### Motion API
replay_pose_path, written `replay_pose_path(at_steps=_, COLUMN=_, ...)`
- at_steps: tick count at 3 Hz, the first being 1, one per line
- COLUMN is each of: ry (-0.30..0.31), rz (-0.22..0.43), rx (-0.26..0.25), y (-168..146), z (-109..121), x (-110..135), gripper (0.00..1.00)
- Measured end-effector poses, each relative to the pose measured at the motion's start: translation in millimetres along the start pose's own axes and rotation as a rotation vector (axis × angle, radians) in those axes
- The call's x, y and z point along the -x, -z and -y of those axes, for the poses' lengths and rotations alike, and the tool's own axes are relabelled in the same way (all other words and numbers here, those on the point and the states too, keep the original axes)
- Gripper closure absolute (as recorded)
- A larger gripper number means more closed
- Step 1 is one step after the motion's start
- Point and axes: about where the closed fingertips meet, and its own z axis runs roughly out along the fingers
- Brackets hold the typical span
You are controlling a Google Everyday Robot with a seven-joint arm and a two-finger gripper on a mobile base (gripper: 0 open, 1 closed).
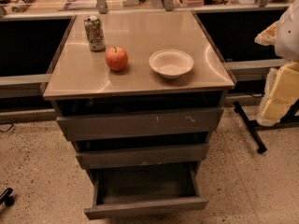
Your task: Close bottom drawer
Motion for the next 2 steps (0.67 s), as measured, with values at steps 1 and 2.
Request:
replay_pose_path(at_steps=1, ry=0.000, rz=0.000, rx=0.000, y=0.0, z=0.0, x=0.0, gripper=0.00)
replay_pose_path(at_steps=2, ry=0.000, rz=0.000, rx=0.000, y=0.0, z=0.0, x=0.0, gripper=0.19)
